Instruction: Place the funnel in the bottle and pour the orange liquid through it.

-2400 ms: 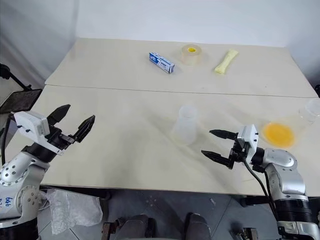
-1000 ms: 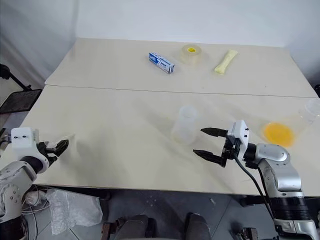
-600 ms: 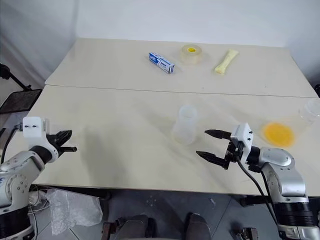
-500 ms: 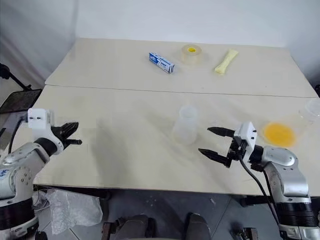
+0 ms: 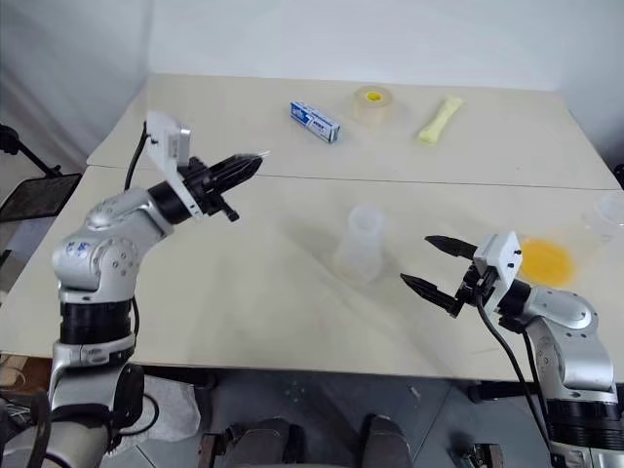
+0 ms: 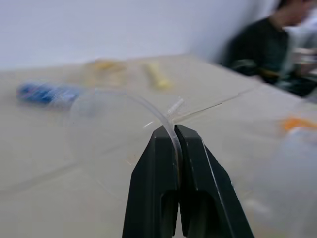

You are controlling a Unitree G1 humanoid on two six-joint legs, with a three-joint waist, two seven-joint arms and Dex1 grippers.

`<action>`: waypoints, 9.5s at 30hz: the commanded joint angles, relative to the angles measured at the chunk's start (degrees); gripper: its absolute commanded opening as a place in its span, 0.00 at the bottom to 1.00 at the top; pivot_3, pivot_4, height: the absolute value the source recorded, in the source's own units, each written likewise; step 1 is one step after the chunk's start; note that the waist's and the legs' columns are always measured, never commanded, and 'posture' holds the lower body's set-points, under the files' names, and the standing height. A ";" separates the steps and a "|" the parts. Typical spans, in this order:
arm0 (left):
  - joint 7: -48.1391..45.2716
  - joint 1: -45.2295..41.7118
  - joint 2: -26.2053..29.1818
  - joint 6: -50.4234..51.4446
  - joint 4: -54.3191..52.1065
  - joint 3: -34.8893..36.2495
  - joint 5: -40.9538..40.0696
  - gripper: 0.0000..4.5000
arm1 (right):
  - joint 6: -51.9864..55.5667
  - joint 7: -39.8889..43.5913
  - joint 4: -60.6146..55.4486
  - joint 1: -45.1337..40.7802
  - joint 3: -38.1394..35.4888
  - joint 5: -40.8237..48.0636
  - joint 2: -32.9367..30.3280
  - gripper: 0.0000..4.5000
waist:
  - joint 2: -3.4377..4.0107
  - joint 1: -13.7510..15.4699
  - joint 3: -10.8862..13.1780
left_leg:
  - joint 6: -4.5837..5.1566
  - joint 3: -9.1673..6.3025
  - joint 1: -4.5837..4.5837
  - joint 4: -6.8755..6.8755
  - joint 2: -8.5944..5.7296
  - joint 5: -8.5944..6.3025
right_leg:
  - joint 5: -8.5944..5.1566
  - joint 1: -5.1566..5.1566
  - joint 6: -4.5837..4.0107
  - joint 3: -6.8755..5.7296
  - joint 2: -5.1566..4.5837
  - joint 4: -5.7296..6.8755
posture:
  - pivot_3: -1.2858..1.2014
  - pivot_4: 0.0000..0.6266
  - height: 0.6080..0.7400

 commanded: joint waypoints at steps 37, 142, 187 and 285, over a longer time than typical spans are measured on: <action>-49.22 -37.85 -4.99 -58.59 60.64 -16.87 24.05 0.01 | 3.67 -14.33 -20.64 7.83 -3.01 4.19 3.15 1.00 | -0.15 0.16 0.09 | 0.06 0.65 -0.16 0.02 0.01 0.01 | 0.01 -0.19 0.02 -0.10 0.02 0.00 | 0.52 0.24 1.00; -37.92 5.45 -2.81 -31.47 19.27 -3.31 4.71 1.00 | 3.51 -46.66 -1.27 2.09 -21.39 -7.40 4.00 1.00 | -0.05 -0.25 0.02 | 0.10 0.42 -0.04 0.10 0.05 0.00 | 0.01 -0.41 0.02 0.30 -0.02 0.49 | 0.52 0.24 1.00; -36.99 4.34 -2.20 -31.73 19.84 -3.80 4.33 1.00 | -0.78 -56.59 12.10 -9.13 -19.29 -13.87 4.21 1.00 | -0.04 -0.40 0.02 | 0.10 0.50 -0.09 0.05 0.07 0.00 | 0.01 -0.48 0.02 0.29 -0.03 0.48 | 0.52 0.24 1.00; -46.46 -0.61 -5.26 -33.78 30.44 0.00 -0.12 1.00 | -23.60 -52.47 -9.90 -22.13 19.87 -80.26 -9.99 0.55 | -0.05 -1.63 0.03 | 0.09 0.57 -0.32 0.02 0.07 0.00 | 0.01 -0.95 0.02 0.27 -0.07 0.81 | 0.52 0.24 1.00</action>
